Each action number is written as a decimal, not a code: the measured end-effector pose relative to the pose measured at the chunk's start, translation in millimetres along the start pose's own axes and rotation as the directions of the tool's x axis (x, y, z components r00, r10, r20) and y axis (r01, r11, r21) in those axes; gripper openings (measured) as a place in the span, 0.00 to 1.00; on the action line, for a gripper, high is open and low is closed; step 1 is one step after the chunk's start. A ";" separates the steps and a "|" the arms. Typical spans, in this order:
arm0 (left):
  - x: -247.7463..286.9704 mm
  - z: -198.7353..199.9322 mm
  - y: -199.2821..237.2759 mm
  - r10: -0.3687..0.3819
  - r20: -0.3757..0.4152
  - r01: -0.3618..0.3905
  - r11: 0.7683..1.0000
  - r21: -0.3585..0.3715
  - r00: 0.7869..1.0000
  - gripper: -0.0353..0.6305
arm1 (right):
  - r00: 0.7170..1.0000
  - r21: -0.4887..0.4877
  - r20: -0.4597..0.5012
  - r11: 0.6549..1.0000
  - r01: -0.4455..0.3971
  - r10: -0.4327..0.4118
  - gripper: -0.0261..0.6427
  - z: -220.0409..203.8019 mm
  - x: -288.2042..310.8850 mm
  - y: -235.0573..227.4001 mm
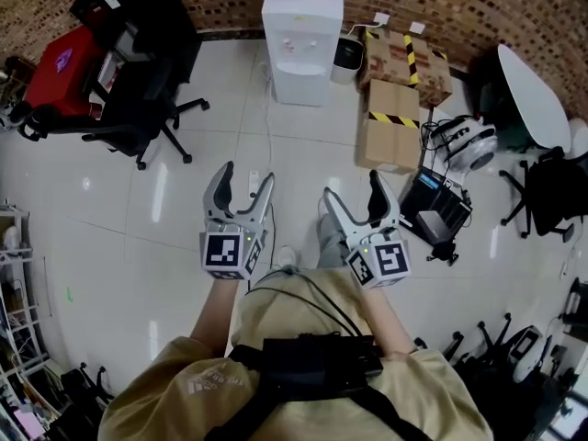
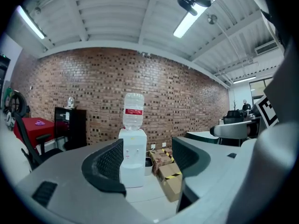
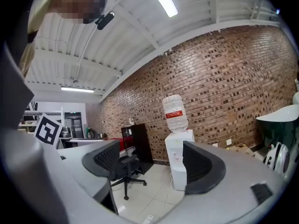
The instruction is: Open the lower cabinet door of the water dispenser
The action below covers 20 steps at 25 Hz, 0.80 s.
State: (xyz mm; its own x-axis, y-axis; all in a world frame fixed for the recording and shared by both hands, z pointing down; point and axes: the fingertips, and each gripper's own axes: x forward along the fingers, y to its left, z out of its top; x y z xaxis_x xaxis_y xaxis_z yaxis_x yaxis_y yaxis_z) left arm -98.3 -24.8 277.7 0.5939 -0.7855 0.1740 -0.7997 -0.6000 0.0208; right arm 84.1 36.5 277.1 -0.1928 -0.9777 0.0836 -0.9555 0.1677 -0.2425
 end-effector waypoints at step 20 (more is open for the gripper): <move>186.1 9.3 16.4 0.170 -0.092 -0.170 0.985 0.005 0.981 0.53 | 0.988 0.041 -0.089 0.992 -0.119 0.122 0.64 1.3 181.8 -171.0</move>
State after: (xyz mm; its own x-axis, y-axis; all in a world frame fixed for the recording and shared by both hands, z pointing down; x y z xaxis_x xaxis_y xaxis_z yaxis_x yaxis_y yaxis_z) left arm -0.1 -182.2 301.3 0.4385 -0.8587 0.2651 -0.8887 -0.4583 -0.0146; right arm 212.7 -170.1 332.5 -0.3274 -0.9346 0.1391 -0.9158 0.2776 -0.2904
